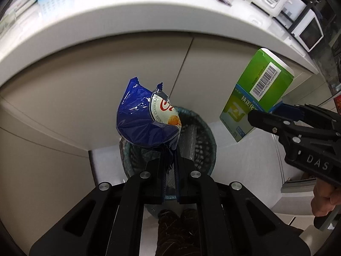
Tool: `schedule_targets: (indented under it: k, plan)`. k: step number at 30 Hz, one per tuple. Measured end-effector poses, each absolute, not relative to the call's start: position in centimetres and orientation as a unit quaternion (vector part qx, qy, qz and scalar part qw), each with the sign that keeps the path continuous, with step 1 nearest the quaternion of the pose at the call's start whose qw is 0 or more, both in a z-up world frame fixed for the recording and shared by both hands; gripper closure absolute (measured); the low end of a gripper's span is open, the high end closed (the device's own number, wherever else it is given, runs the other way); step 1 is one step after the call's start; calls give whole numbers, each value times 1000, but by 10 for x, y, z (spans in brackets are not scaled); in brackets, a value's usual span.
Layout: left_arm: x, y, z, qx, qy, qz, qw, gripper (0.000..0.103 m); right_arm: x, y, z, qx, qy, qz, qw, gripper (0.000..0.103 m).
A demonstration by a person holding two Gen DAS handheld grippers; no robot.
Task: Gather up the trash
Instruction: 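Lower both held items down over the wastebasket, then open the right tool to drop the green juice box into the bin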
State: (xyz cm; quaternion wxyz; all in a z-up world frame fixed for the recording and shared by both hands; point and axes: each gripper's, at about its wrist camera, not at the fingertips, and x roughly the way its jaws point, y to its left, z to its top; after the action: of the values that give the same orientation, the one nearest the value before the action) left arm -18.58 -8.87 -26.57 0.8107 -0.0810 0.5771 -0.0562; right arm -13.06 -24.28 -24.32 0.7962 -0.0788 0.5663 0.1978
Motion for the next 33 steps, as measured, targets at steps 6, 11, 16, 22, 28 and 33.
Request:
schedule_targets:
  k: [6,11,16,22,28,33]
  plan:
    - [-190,-82,-286,-79,595,-53,798,97,-131,-230,-263,-83,581,203,783,56]
    - [-194,-71,-296,-82,604,-48,791,97,-128,-222,-283,-84,598,192,773,56]
    - [-194,-71,-298,-80,609,-45,788,97,-130,-211,-305,-106,614,187,760,56]
    - [-195,-67,-296,-81,609,-40,788,98,-133,-192,-320,-116,623,190,750,56]
    - [-197,-64,-295,-86,610,-39,787,98,-129,-177,-324,-133,623,199,745,55]
    - [-197,-66,-292,-91,609,-37,787,97,-125,-175,-326,-141,626,196,741,54]
